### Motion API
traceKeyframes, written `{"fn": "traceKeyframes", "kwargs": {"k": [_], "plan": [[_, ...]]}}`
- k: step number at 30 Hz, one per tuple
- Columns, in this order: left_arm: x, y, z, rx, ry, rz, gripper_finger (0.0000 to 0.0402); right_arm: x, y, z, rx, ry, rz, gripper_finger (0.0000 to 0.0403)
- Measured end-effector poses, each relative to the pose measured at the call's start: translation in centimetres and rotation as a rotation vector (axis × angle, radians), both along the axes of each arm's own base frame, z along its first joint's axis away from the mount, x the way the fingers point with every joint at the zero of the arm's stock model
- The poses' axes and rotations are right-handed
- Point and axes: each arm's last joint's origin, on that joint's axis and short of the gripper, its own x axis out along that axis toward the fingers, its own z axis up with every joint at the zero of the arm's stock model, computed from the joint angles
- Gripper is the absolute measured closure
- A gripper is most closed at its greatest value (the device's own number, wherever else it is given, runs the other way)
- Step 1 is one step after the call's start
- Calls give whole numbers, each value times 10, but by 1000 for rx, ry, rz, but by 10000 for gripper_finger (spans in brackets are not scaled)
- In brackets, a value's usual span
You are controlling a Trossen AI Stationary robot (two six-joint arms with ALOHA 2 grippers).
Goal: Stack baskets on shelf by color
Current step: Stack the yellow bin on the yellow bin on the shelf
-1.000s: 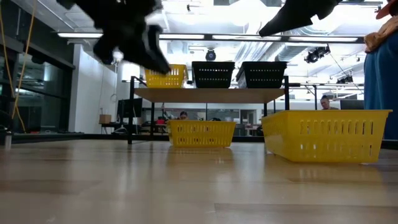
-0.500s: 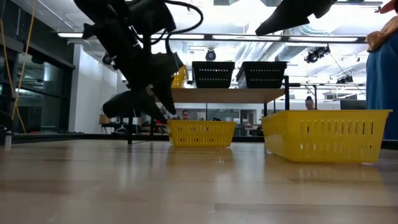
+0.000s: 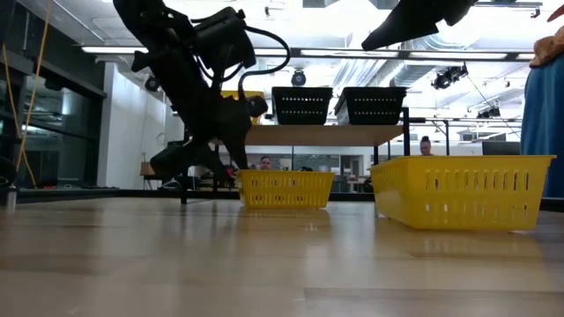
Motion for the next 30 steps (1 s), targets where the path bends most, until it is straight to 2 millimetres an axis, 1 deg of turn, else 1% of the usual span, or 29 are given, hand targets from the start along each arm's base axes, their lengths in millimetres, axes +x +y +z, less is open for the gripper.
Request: {"fn": "traceKeyframes", "kwargs": {"k": [3, 8, 9, 11, 13, 17, 21, 26, 28, 30], "plan": [[0, 0, 0, 7, 10, -15, 308, 0, 0, 0, 0, 0, 0, 211], [0, 0, 0, 14, 18, -27, 382, 0, 0, 0, 1, 0, 0, 211], [0, -1, 0, 21, 16, -20, 391, 0, 0, 0, 1, 0, 0, 211], [1, -5, 1, 29, -5, 6, 393, 0, 0, 0, 1, 0, 0, 211], [2, -14, 1, 28, -17, 2, 392, 0, 0, 0, 1, 0, 1, 211], [4, -42, 3, 6, -49, -50, 398, 0, 0, 0, 1, 0, 1, 211], [7, -79, 10, -48, -76, -103, 399, 0, 0, 0, 2, -1, 1, 211], [10, -132, 41, -163, -98, -108, 400, 0, 0, 0, 3, -3, 1, 211], [11, -151, 58, -196, -138, -88, 401, 0, 0, 0, 3, -3, 2, 211], [11, -168, 76, -188, -183, -75, 401, 0, 0, 0, 3, -3, 3, 211]]}}
